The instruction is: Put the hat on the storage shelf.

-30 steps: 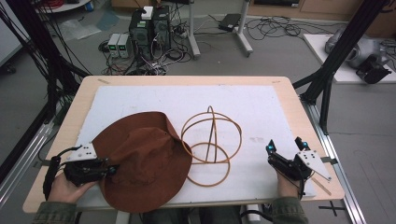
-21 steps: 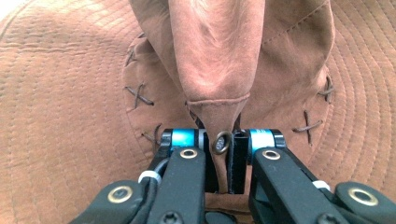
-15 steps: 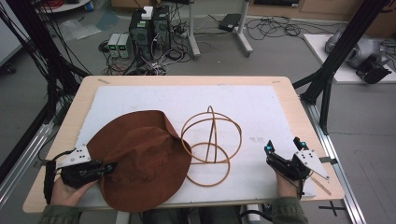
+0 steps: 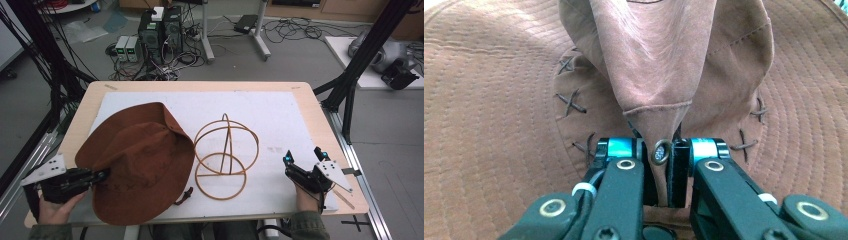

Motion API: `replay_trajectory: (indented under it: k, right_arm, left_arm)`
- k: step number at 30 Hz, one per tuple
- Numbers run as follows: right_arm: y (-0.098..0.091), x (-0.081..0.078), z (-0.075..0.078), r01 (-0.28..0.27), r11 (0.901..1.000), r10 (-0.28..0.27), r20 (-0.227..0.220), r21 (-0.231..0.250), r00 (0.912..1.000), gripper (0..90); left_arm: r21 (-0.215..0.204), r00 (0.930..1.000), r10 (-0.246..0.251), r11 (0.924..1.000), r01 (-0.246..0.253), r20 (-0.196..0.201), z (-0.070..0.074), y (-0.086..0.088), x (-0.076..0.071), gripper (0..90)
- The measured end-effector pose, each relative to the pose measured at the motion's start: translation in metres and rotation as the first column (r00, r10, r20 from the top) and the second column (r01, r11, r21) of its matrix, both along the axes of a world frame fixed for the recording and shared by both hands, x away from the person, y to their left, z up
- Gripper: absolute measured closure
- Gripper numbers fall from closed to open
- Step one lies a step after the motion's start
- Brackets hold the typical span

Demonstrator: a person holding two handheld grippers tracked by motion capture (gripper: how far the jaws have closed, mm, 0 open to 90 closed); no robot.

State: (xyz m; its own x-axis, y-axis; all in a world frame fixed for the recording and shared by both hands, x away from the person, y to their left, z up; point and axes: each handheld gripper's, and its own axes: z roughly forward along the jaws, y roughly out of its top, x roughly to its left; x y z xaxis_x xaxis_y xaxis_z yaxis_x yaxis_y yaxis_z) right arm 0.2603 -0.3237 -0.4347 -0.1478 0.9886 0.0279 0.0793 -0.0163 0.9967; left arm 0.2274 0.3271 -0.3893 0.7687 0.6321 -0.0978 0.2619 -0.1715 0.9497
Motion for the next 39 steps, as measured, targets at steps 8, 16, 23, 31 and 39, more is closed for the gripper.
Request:
replay_trajectory:
  k: [8,16,23,31,39]
  right_arm:
    - [0.001,0.000,0.000,-0.006,1.0000,0.006,0.001,-0.004,1.0000,4.1]
    - [0.001,0.001,-0.001,-0.005,1.0000,0.005,0.000,-0.001,1.0000,4.1]
    - [0.001,0.001,0.000,-0.008,1.0000,0.008,0.000,0.000,1.0000,4.1]
    - [0.000,0.001,0.000,-0.011,0.9999,0.011,0.002,0.003,0.9999,4.1]
    - [0.001,0.002,0.000,-0.026,0.9997,0.026,0.003,-0.005,0.9997,4.1]
  left_arm:
    - [-0.159,0.9933,0.026,0.9873,-0.008,0.112,0.017,0.010,-0.008,88.2]
    - [-0.308,0.9663,0.074,0.9515,0.006,0.247,0.047,-0.004,-0.014,88.1]
    - [-0.307,0.9481,0.006,0.9466,0.097,0.318,0.078,-0.043,-0.005,88.1]
    - [-0.305,0.9422,-0.070,0.9361,0.175,0.328,0.100,-0.089,0.022,88.0]
    - [-0.293,0.9362,-0.149,0.9238,0.247,0.318,0.111,-0.143,0.053,87.9]
